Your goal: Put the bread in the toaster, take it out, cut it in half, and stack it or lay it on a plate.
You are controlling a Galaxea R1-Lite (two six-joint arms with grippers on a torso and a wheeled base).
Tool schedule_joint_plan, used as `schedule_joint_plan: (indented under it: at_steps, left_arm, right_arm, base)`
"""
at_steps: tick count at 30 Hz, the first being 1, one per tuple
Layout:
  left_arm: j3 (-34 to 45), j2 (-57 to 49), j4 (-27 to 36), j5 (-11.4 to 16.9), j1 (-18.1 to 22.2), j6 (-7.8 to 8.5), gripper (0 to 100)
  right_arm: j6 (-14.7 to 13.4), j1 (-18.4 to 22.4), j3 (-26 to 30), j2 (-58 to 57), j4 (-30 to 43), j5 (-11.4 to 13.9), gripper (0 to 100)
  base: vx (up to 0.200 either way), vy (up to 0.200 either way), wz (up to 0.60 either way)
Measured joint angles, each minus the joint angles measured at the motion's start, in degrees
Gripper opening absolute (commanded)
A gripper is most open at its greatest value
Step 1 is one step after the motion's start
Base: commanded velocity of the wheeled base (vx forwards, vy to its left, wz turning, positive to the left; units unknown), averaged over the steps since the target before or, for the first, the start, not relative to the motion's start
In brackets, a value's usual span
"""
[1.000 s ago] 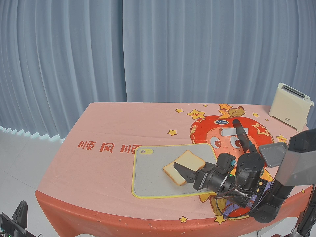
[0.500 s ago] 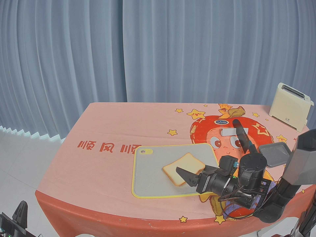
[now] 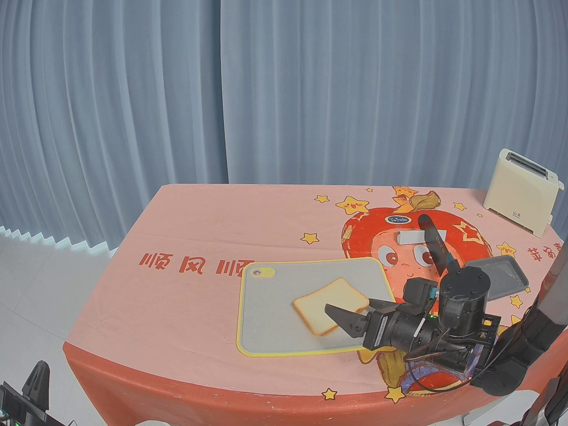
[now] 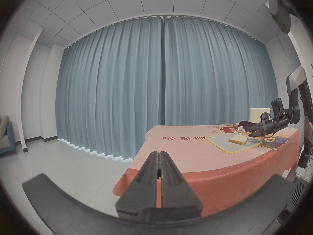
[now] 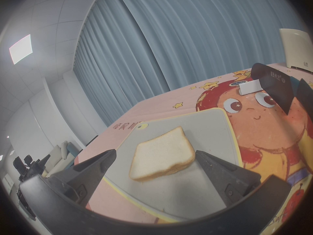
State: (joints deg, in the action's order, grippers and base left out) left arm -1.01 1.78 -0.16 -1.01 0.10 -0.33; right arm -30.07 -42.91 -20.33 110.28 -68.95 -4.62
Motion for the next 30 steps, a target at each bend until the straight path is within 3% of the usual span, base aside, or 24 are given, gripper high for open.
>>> schedule_joint_plan:
  at_steps: [8,23,26,30]
  left_arm:
    - [0.00,0.00,0.00,-0.02,-0.02,0.00,0]
    - [0.00,0.00,0.02,-0.02,0.00,0.00,0]
    - [0.00,0.00,0.00,0.00,-0.02,0.01,0]
    - [0.00,0.00,0.00,0.00,-0.05,0.01,0]
  right_arm:
    - [-0.35,0.05,-1.33,-5.36,8.63,0.11,100]
    - [-0.09,0.63,-2.38,-10.42,8.72,-0.44,100]
    - [0.66,0.88,-2.65,-12.90,8.96,-0.46,100]
    - [3.69,2.62,-2.79,-15.49,8.79,-0.46,100]
  base:
    - [0.000,0.000,0.00]
    - [0.000,0.000,0.00]
    - [0.000,0.000,0.00]
    - [0.000,0.000,0.00]
